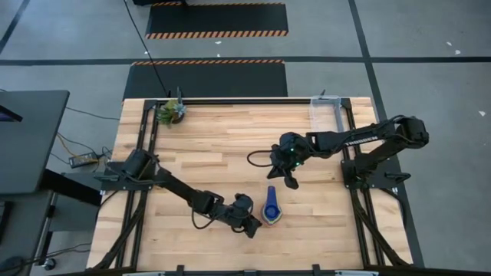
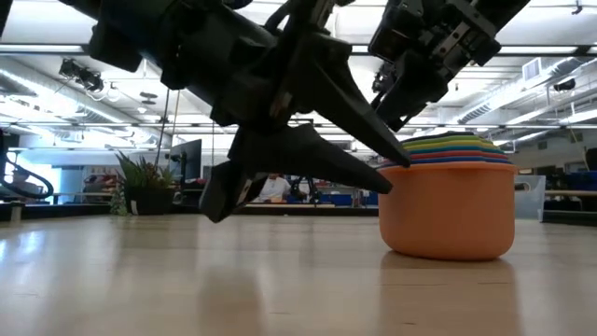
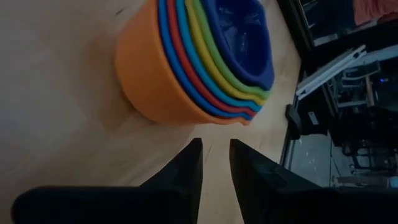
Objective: Nest measuring cups in basket
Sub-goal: Put the stacked measuring cups into the bin
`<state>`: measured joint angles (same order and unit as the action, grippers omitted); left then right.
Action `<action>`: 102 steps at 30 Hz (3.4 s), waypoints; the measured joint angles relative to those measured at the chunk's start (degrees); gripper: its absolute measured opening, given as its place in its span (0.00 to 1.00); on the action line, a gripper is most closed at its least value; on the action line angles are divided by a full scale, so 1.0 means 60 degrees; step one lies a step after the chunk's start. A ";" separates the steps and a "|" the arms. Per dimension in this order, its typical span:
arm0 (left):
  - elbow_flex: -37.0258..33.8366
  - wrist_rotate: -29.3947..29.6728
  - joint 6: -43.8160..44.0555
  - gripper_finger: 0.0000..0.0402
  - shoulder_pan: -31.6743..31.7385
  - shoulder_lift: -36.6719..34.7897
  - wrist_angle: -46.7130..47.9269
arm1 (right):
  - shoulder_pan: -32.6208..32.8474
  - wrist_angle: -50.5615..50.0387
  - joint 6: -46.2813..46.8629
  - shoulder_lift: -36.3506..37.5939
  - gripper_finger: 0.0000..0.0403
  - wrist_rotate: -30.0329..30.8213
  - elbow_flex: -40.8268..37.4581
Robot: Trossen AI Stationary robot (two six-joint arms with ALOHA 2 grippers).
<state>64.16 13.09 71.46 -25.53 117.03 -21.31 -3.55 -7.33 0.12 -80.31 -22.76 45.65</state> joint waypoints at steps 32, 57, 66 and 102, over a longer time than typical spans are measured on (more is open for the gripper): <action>0.0000 0.0002 -0.1365 0.22 0.1415 0.0015 0.1012 | 0.0025 -0.0086 -0.0087 -0.2044 0.00 -0.1459 0.0033; 0.0000 -0.1278 -0.3787 0.22 0.2830 0.0015 0.1553 | 0.0593 -0.1589 0.0723 -0.1993 0.00 -0.2283 0.0037; 0.0000 -0.1806 -0.4613 0.22 0.3353 0.0004 0.1548 | 0.1025 -0.1573 0.1544 -0.1993 0.00 -0.2786 0.0040; 0.0000 -0.1666 -0.8171 0.22 0.1684 -0.4997 0.7987 | 0.4039 -0.4070 -0.0399 0.2512 0.02 0.3391 0.0040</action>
<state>64.16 3.09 22.43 -15.43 87.05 26.61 20.68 -31.75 -2.28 -65.24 -2.42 45.89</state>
